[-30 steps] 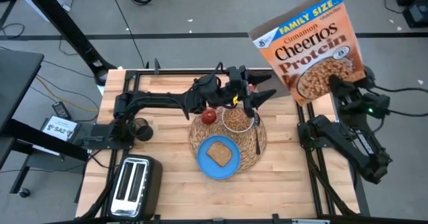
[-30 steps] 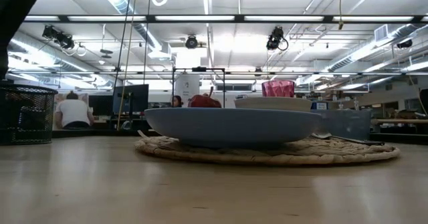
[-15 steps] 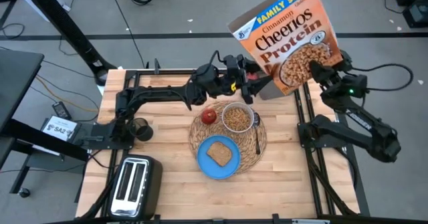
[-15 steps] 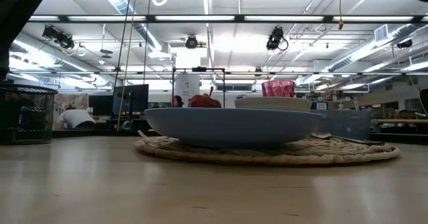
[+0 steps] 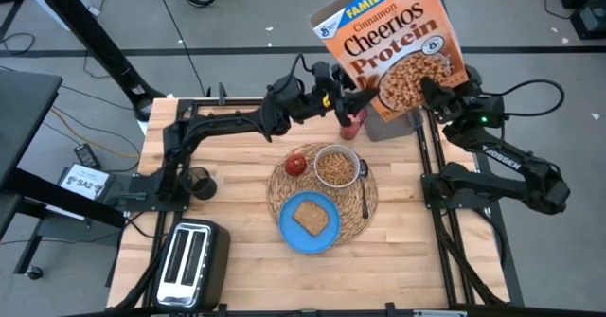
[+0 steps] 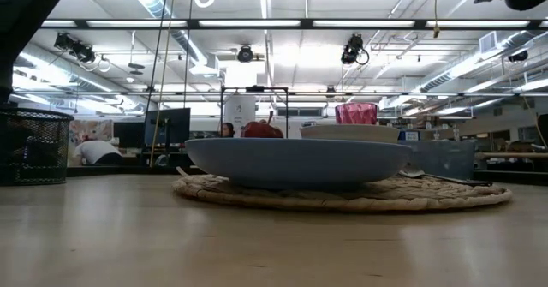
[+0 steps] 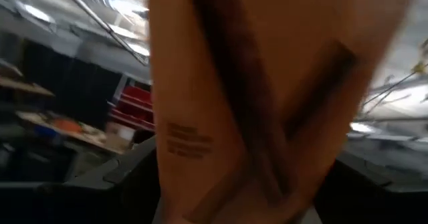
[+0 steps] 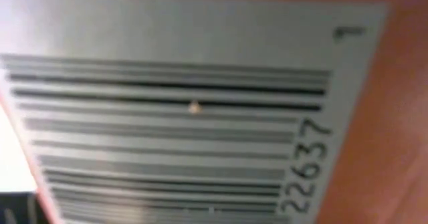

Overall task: Arrange a breakfast setting
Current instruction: Pour the cereals from the cereal box into the white bowl

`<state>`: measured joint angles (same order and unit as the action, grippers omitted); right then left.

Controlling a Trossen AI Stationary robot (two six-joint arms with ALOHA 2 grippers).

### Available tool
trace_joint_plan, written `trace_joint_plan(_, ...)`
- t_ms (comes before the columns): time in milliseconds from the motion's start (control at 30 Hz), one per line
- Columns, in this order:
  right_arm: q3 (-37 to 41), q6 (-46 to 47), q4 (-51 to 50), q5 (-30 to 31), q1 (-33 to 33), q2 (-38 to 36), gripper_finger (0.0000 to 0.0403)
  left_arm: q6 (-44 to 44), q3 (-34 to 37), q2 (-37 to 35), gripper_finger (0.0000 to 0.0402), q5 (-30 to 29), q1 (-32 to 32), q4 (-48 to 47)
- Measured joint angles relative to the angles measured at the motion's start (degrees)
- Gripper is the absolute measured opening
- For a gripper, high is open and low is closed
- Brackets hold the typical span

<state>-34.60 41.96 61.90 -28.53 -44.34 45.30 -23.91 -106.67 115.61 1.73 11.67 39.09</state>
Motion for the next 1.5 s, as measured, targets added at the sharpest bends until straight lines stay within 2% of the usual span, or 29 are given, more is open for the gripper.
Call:
trace_joint_plan(133, 0.04, -3.14, -0.37, 0.36, 0.09, 0.04, 0.0233, -7.51, 0.15, 0.02, 0.0316, 3.39, 1.41, 2.08)
trace_joint_plan(300, 0.04, -2.81, -0.24, -0.06, 0.18, 0.04, 0.0233, -2.67, 0.15, 0.02, 0.0316, 1.77, 1.14, 4.08)
trace_joint_plan(533, 0.32, -3.06, -3.95, -0.76, 0.18, 0.18, 0.0233, 1.66, 0.08, -0.04, 0.0316, 2.18, 0.93, 12.08)
trace_joint_plan(633, 0.23, -3.10, -4.93, -0.72, 0.22, 0.66, 0.0233, 1.91, -0.02, -0.29, 0.0316, 1.99, 0.98, 15.42)
trace_joint_plan(800, 0.21, -3.66, -4.50, 1.31, 1.61, 1.55, 0.0233, 1.79, -0.04, -0.35, 0.0310, 1.71, 1.54, 15.29)
trace_joint_plan(967, 0.28, -4.64, -5.82, 2.36, 3.13, 1.70, 0.0250, 2.87, -0.35, -0.74, 0.0267, 1.64, 1.65, 12.03)
trace_joint_plan(1133, 0.42, -4.60, -7.55, 1.24, 3.26, 1.72, 0.0307, 3.06, -0.33, -3.04, 0.0203, 3.24, 2.90, 6.24)
trace_joint_plan(1333, 0.44, -7.21, -7.50, -2.47, 2.52, 0.10, 0.0378, 6.23, -0.14, -8.89, 0.0201, 7.00, 4.43, -4.26)
trace_joint_plan(1500, 0.41, -8.82, -11.58, -4.50, 1.37, -0.94, 0.0391, 12.58, -0.13, -16.85, 0.0200, 7.24, 6.10, -18.58)
